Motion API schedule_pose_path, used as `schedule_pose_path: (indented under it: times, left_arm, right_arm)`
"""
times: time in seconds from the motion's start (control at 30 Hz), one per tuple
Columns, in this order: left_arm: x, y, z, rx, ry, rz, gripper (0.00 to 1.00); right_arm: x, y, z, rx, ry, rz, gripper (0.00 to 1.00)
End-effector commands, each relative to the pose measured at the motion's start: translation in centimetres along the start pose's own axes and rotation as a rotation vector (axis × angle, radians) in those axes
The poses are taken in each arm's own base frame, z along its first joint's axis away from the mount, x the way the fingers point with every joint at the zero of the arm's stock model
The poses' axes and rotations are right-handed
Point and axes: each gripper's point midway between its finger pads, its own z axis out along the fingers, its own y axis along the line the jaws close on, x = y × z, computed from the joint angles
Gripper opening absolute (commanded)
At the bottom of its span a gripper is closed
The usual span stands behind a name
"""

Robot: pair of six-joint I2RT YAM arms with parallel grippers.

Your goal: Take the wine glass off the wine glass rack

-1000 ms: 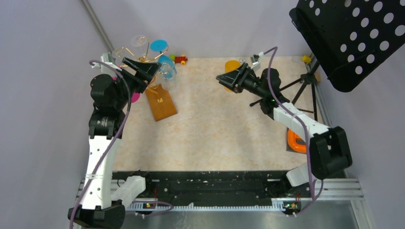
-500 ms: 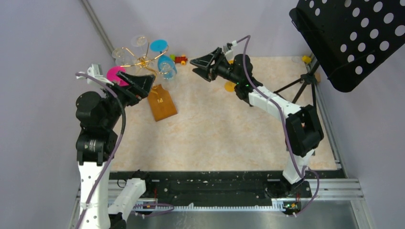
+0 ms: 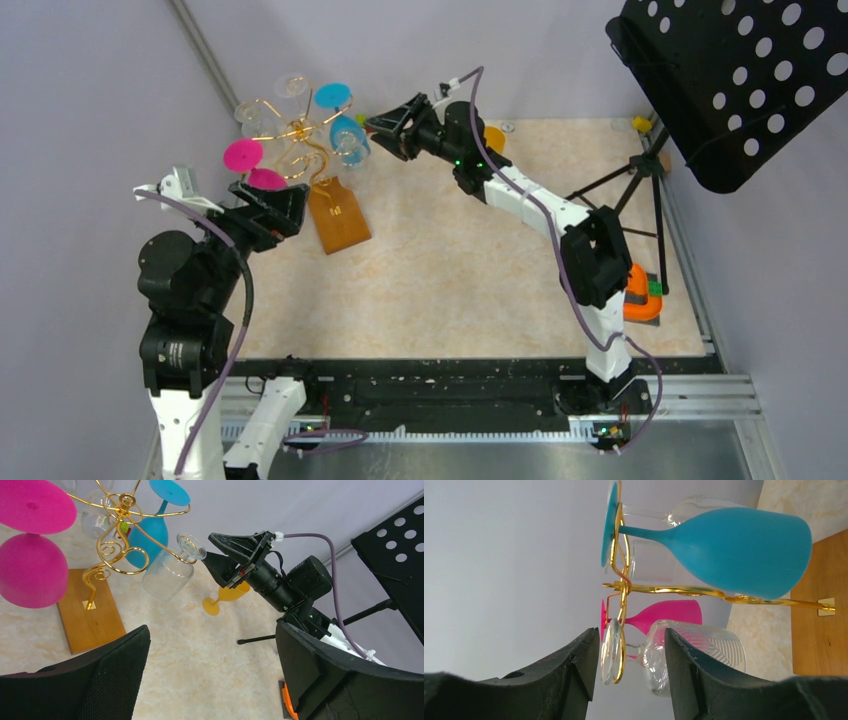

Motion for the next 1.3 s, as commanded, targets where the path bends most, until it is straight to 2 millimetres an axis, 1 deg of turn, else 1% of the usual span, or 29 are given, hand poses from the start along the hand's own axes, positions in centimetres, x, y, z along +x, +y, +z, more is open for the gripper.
schedule_pose_path:
  times: [0.0, 0.13, 0.23, 0.3, 0.53, 0.7, 0.77, 0.9, 0.97, 1.17, 1.23, 1.27]
  left_arm:
    - [-1.2, -0.2, -1.1, -0.011, -0.045, 0.040, 0.99]
    - [-1.2, 0.5, -1.0, -0.039, -0.054, 0.050, 0.99]
    - [-1.0, 1.5, -0.8, -0.084, -0.057, 0.062, 0.99]
    - [-1.0, 2.0, -0.7, -0.108, -0.055, 0.067, 0.99]
    - [-0.8, 2.6, -0.9, -0.132, -0.055, 0.078, 0.99]
    - [-0.5, 2.9, -0.7, -0.137, -0.047, 0.080, 0.99]
    - [-0.4, 2.9, -0.7, -0.139, -0.045, 0.077, 0.99]
    - [-0.1, 3.2, -0.6, -0.144, -0.038, 0.070, 0.99]
    - [-0.1, 3.2, -0.6, -0.145, -0.038, 0.070, 0.99]
    - [-0.2, 3.1, -0.6, -0.143, -0.040, 0.072, 0.99]
    - [-0.2, 3.2, -0.5, -0.144, -0.038, 0.073, 0.99]
    - [-0.1, 3.2, -0.5, -0.145, -0.037, 0.073, 0.99]
  right_arm:
    - [0.0, 2.2, 0.9, -0.043, 0.009, -0.018, 0.51]
    - [0.5, 2.9, 1.0, -0.065, 0.025, -0.037, 0.49]
    - [1.1, 3.8, 1.2, -0.102, 0.059, -0.060, 0.45]
    - [1.5, 4.1, 1.2, -0.113, 0.081, -0.070, 0.44]
    - [2.1, 4.0, 1.2, -0.077, 0.108, -0.089, 0.42]
    - [2.4, 3.5, 1.3, -0.050, 0.120, -0.069, 0.35]
    - [2.6, 3.3, 1.3, -0.044, 0.130, -0.057, 0.29]
    - [2.7, 3.3, 1.5, -0.036, 0.149, -0.049, 0.28]
    - [2.8, 3.4, 1.4, -0.037, 0.154, -0.048, 0.27]
    - [2.8, 4.3, 1.0, -0.054, 0.149, -0.051, 0.11]
    - [2.9, 4.6, 0.9, -0.063, 0.158, -0.046, 0.10]
    - [3.0, 4.7, 0.8, -0.066, 0.162, -0.043, 0.10]
